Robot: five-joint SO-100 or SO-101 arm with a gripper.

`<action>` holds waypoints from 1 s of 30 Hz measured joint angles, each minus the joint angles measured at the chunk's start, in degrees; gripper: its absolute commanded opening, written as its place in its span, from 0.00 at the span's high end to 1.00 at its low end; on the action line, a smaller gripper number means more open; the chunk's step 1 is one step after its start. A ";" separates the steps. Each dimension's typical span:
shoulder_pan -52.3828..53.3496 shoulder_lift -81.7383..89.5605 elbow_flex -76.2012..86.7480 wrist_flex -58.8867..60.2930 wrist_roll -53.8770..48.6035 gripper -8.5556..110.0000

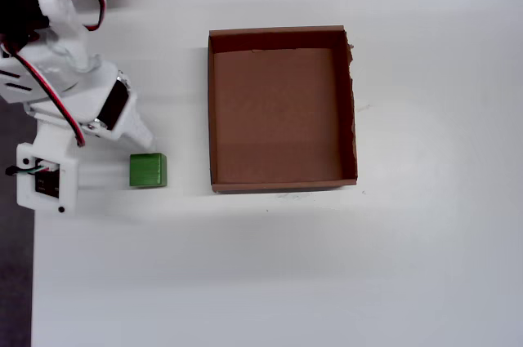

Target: Grasp a green cube and put it in a box.

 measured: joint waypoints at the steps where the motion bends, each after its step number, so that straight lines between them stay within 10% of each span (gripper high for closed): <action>1: -0.18 -1.49 -1.05 -0.18 -1.32 0.71; 30: -4.13 -13.71 -6.24 -6.50 -5.27 0.71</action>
